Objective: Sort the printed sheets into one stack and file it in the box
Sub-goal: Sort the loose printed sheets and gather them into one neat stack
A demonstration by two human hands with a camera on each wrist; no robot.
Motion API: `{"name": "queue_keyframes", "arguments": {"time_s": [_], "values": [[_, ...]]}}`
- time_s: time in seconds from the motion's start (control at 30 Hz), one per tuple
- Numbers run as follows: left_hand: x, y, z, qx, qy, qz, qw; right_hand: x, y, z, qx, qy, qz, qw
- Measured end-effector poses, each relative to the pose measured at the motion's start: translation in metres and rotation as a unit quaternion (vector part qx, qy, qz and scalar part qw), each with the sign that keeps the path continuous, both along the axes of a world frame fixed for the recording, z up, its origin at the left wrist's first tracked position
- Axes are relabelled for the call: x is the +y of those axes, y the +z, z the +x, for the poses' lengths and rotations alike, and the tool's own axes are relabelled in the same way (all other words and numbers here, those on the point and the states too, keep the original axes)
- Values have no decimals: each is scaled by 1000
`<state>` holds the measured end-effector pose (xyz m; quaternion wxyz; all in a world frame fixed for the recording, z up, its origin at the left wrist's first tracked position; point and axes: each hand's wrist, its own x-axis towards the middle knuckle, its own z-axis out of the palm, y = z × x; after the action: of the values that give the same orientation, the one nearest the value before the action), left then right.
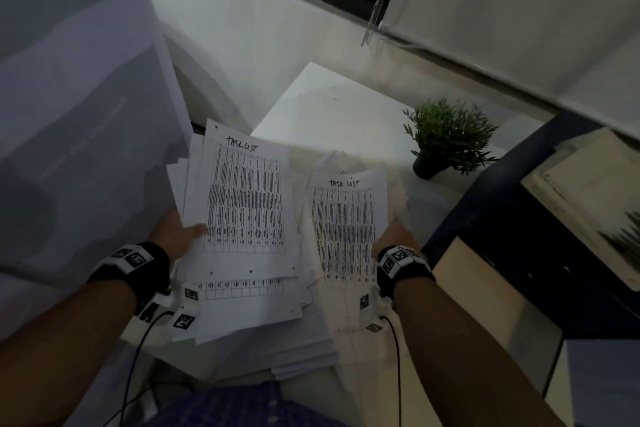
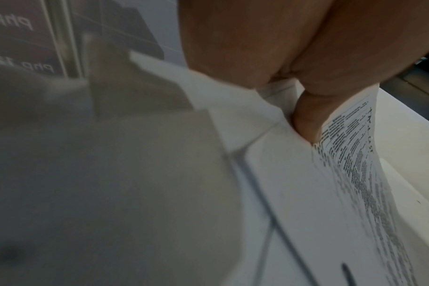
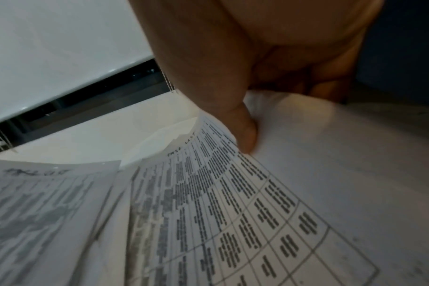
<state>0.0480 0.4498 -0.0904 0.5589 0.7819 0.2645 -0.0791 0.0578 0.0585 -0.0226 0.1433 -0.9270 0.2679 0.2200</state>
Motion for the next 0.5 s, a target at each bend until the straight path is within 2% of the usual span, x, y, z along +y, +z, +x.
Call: {"name": "queue_keyframes", "arguments": {"time_s": [0.07,0.2,0.27,0.5], "values": [[-1,-2,3,3,-4,-4,1000,1,6,-1,28,22,-6,999],[-12,-2,4,6,-29,8,1000,7,38,7,-93,-15,-15,995],[-22,-4,3,7,-41,4,999,11,57,5,-125,-17,4,992],[-50,-10,1,45,-77,27,996,16,126,-11,-273,35,-35,961]]}}
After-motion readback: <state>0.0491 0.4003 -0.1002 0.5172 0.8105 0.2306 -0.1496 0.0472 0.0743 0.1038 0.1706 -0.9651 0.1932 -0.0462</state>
